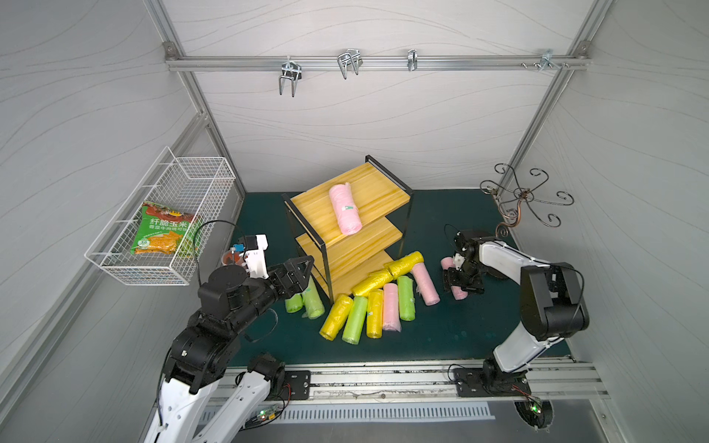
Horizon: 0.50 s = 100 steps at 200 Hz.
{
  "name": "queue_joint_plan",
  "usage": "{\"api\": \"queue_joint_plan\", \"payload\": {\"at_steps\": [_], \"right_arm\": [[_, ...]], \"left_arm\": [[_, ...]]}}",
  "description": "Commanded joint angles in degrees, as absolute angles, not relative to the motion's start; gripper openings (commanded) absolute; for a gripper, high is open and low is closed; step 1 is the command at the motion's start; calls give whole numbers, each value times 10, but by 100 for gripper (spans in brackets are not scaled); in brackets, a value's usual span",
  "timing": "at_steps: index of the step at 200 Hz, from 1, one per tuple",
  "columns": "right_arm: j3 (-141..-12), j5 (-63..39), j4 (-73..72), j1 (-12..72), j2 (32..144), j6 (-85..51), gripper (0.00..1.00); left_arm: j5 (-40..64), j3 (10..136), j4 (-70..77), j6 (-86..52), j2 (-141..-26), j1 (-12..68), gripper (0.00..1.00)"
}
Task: Sort the rolls of trash bags by color and place them on the shelf
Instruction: Pick up the roll of trash bags from the center of the board.
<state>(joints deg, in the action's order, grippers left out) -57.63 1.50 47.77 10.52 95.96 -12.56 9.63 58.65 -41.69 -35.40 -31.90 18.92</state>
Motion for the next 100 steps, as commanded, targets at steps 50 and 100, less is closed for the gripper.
{"api": "queue_joint_plan", "payload": {"at_steps": [50, 100], "right_arm": [[-572, 78, 468, 104, 942, -166, 64], [-573, 68, 463, 105, 969, -162, 32]], "left_arm": [[89, 582, -381, -364, -306, 189, 96], [88, 575, -381, -370, -303, 189, 96]]}}
